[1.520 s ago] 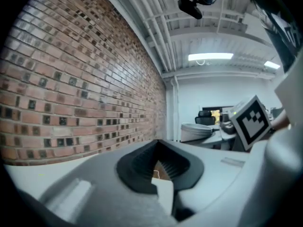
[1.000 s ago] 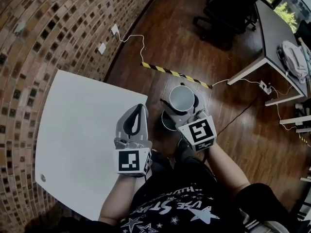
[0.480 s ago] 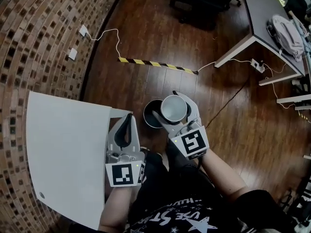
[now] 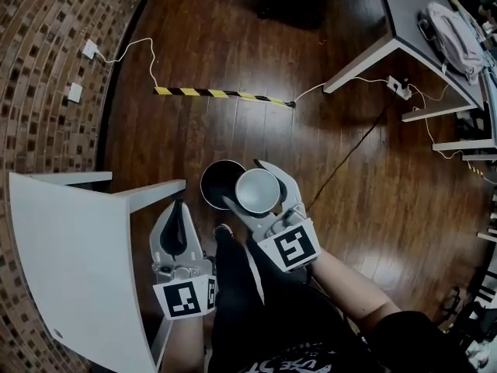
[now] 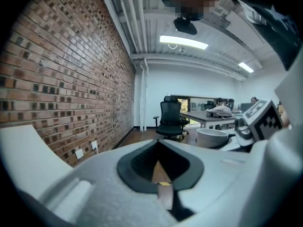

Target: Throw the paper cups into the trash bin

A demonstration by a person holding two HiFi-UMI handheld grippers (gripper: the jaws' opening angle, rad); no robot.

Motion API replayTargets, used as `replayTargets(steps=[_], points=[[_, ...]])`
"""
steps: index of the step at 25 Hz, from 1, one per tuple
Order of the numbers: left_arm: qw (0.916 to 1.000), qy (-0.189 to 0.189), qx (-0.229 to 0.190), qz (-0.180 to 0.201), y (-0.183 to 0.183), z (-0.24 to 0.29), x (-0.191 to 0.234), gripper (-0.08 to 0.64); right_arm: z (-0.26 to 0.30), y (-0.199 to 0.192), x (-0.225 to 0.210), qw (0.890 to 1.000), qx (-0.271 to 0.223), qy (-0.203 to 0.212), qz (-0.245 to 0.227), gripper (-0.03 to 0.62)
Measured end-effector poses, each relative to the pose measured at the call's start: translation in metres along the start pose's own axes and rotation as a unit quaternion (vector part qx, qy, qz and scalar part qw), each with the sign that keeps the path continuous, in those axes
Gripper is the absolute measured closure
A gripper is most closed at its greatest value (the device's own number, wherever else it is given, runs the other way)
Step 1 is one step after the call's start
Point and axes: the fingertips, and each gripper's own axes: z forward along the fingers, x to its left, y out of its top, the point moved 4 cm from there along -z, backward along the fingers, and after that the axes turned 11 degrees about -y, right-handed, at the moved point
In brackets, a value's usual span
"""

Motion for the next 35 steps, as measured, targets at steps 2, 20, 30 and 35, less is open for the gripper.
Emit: replayTargets(steps=[2, 20, 30, 35], points=[[1.0, -0.003, 0.003, -0.004, -0.019, 0.006, 0.003, 0.555, 0.007, -0.013, 0.0, 1.0, 0.003, 0.002, 0.014, 0.244], [0.9933, -0.048, 0.1, -0.033, -0.248, 0.048, 0.027, 0.555, 0.074, -0.229, 0.038, 0.993, 0.093, 0.066, -0.042, 0.244], [0.9869, -0.05, 0.147, -0.045, -0.338, 0.059, 0.054, 0.555, 0.109, -0.327, 0.07, 0.982, 0.138, 0.109, -0.067, 0.242], [0.9833, -0.047, 0.168, -0.053, -0.372, 0.048, 0.054, 0.555, 0.109, -0.366, 0.073, 0.977, 0.164, 0.118, -0.062, 0.242]])
